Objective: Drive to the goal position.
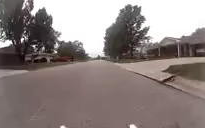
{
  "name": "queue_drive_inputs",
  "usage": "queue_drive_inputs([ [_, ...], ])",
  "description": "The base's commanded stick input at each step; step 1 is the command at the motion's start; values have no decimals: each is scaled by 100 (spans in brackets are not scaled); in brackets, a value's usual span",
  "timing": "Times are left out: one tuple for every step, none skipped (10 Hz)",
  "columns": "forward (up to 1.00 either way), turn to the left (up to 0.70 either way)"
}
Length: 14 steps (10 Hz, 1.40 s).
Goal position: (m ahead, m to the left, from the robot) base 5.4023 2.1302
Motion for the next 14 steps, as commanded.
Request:
queue_drive_inputs([
  [50, 0],
  [50, 0],
  [50, 0],
  [50, 0],
  [50, 0],
  [50, 0],
  [50, 0],
  [50, 0],
  [50, 0],
  [50, 0],
  [50, 0],
  [50, 0],
  [50, 0],
  [50, 0],
])
